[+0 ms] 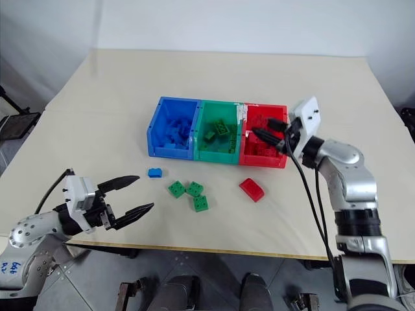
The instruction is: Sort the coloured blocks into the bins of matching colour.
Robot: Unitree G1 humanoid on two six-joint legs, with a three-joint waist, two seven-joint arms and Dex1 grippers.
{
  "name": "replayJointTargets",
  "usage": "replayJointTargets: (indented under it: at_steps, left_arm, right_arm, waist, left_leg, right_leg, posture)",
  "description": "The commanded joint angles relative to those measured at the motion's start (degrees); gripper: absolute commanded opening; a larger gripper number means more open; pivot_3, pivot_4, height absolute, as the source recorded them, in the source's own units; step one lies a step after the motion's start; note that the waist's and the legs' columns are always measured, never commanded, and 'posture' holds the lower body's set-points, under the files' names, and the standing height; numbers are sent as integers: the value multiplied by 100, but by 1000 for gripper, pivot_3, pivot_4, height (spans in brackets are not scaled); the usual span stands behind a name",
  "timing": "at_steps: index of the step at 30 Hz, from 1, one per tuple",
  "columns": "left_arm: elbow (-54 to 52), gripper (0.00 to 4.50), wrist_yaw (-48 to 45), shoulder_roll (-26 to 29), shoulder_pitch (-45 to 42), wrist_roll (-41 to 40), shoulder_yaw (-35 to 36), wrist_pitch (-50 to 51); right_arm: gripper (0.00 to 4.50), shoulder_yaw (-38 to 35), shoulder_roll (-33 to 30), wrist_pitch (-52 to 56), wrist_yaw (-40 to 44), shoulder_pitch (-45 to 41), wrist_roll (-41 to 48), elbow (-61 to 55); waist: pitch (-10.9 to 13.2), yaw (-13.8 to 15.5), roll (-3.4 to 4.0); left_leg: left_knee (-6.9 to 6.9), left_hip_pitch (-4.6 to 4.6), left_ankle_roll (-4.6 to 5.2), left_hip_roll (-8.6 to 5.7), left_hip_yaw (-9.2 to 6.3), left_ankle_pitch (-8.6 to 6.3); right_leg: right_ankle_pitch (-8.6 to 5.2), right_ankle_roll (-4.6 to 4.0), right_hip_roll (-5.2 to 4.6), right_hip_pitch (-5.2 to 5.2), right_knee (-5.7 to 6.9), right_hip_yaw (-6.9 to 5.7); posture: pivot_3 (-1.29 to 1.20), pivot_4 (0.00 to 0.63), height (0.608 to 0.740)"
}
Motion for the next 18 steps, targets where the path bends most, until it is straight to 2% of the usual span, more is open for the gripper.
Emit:
replayJointTargets:
  at_steps: [1, 2, 6, 11, 13, 18]
  left_arm:
    - [-289, 4500, 76, 32, 40, -134, 137, 44]
    - [-309, 4500, 94, 33, 27, -139, 130, 69]
    - [-347, 4500, -2, 101, -95, -150, -9, 178]
    - [-56, 4500, -216, 133, -594, -42, -349, 191]
    - [146, 4500, -428, 112, -1026, 64, -720, 139]
    - [576, 4500, -926, 21, -1684, 124, -1420, 257]
  right_arm:
    - [2759, -17, 164, -548, -416, -332, -447, 622]
    - [3168, -51, 217, -587, -410, -393, -433, 710]
    - [4487, -54, 151, -639, 23, -111, -306, 341]
    - [4487, -606, -143, -313, 740, 1074, 599, -1002]
    - [4487, -1032, -449, -156, 1124, 2001, 1010, -1674]
    - [4487, -1669, -1050, -734, 1667, 3840, 793, -2181]
  waist:
    - [0, -20, -1]
    - [0, -30, 0]
    - [0, -36, 1]
    - [0, 41, 1]
    - [0, 130, 0]
    - [-1, 95, -1]
  left_leg:
    - [5, -23, 1, -3, 1, 0]
    - [12, -47, 2, -3, 1, 0]
    - [6, -48, 1, -1, 12, 0]
    - [20, -52, 1, 0, 25, 0]
    - [22, -56, 2, -3, 25, 0]
    - [26, -53, 7, -6, 35, -3]
  right_leg:
    - [0, 0, -2, -21, 4, 0]
    - [1, 0, -2, -43, 6, -1]
    - [1, 0, -1, -45, 5, -12]
    - [1, 0, -2, -27, 3, -46]
    - [1, 0, -6, -26, 4, -50]
    - [2, 2, -7, -18, 0, -53]
  posture:
    - [0, 150, 740]
    - [0, 150, 740]
    - [0, 150, 740]
    - [0, 150, 740]
    - [0, 150, 740]
    - [0, 150, 740]
